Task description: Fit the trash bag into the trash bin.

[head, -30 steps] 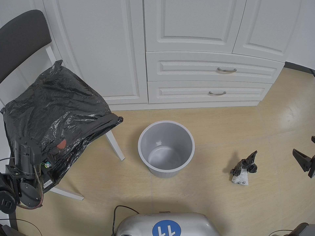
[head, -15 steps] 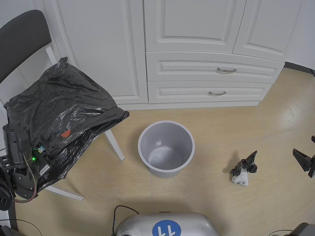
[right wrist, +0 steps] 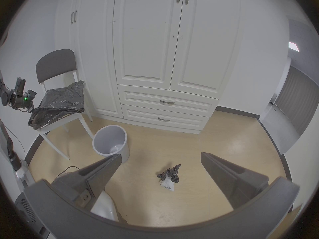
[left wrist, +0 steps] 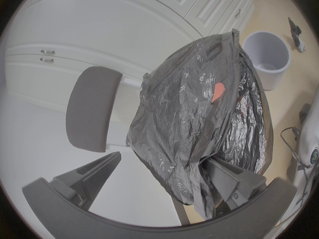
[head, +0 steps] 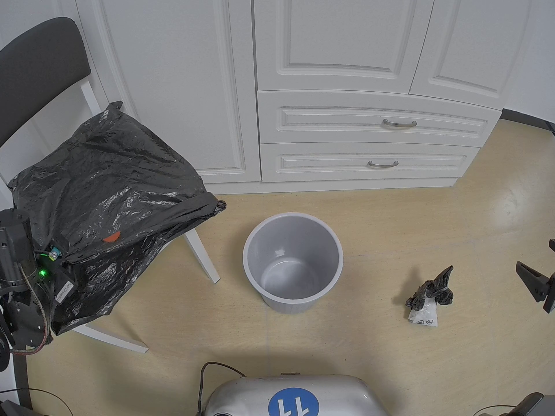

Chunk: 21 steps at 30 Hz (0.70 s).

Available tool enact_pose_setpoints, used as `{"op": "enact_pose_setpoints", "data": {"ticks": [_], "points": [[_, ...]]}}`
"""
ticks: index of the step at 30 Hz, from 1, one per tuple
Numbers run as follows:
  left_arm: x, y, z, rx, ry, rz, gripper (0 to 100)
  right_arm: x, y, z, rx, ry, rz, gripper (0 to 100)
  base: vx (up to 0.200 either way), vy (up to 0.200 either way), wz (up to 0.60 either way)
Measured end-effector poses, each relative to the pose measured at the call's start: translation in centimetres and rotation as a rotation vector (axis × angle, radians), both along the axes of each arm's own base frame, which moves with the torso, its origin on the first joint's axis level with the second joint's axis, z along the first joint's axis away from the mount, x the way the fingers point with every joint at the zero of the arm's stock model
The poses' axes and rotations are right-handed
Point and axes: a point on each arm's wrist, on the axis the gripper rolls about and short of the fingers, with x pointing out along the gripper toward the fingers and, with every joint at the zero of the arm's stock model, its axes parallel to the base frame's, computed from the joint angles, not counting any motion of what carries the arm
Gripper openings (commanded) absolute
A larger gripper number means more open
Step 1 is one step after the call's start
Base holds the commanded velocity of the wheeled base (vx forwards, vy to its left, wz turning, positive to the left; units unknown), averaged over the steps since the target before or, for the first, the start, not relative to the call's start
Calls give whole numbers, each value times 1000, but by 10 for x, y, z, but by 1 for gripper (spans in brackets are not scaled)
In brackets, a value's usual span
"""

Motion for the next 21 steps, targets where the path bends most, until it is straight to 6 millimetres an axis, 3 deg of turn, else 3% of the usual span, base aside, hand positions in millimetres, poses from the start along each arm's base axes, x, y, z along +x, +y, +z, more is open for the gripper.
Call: {"op": "enact_pose_setpoints", "data": {"ticks": [10, 21], "points": [[4, 5, -7, -25, 37, -39, 100, 0, 0, -1, -1, 6, 1, 100, 0, 0, 0], [25, 3, -13, -29, 25, -25, 100, 1, 0, -2, -1, 11, 2, 100, 0, 0, 0]]}}
